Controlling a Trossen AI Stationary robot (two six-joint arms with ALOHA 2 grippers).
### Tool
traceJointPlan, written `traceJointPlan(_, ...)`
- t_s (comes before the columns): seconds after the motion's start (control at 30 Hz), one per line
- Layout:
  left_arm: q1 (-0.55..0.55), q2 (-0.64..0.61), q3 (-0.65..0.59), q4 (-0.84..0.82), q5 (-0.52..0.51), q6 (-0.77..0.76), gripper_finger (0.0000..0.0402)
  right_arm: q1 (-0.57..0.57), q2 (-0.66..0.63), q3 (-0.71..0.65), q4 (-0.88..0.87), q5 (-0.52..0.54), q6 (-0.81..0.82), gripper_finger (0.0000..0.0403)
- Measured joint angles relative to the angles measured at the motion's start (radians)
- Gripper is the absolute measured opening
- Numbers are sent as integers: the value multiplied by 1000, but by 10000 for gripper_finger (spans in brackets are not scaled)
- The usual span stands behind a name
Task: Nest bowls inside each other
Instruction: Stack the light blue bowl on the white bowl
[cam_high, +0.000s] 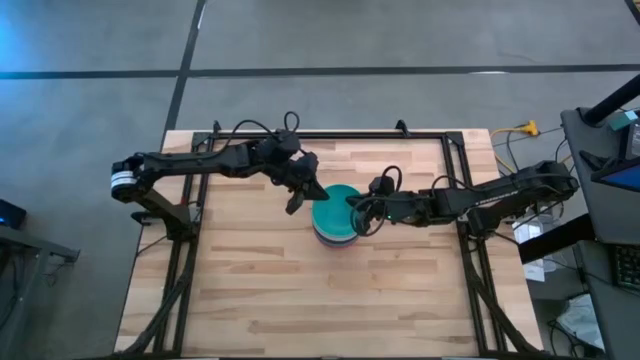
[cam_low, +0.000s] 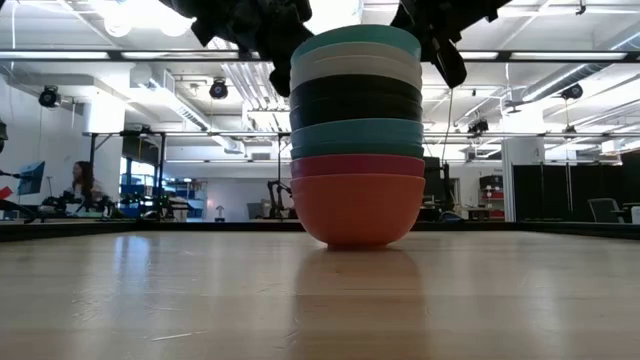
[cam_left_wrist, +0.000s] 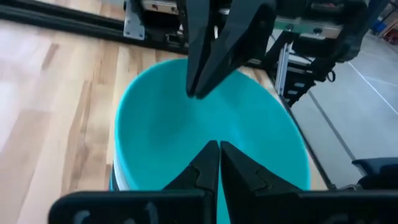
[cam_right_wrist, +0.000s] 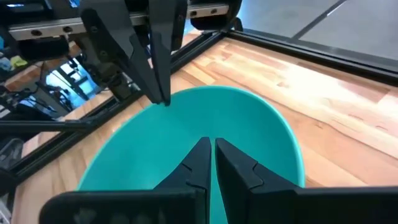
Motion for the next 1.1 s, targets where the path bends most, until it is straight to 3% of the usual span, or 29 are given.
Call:
traceJointPlan(0.37, -12, -103, -16, 18, 16, -79, 0, 84, -42, 1, 129, -13, -188, 18)
traceJointPlan(0.57, -51, -188, -67, 34, 19, -93, 0, 137, -38, -48, 115, -54, -136, 18)
traceJointPlan(0.7, -77, -193, -158, 150, 19, -128, 0, 141, -37, -91, 127, -53, -83, 18)
traceJointPlan(0.93, -80, -160, -376, 560, -1, -337, 0, 140, -38, -101, 161, 14, -79, 18)
traceJointPlan(1.1, -79, -147, -456, 647, -14, -407, 0, 137, -38, -102, 163, 53, -79, 17)
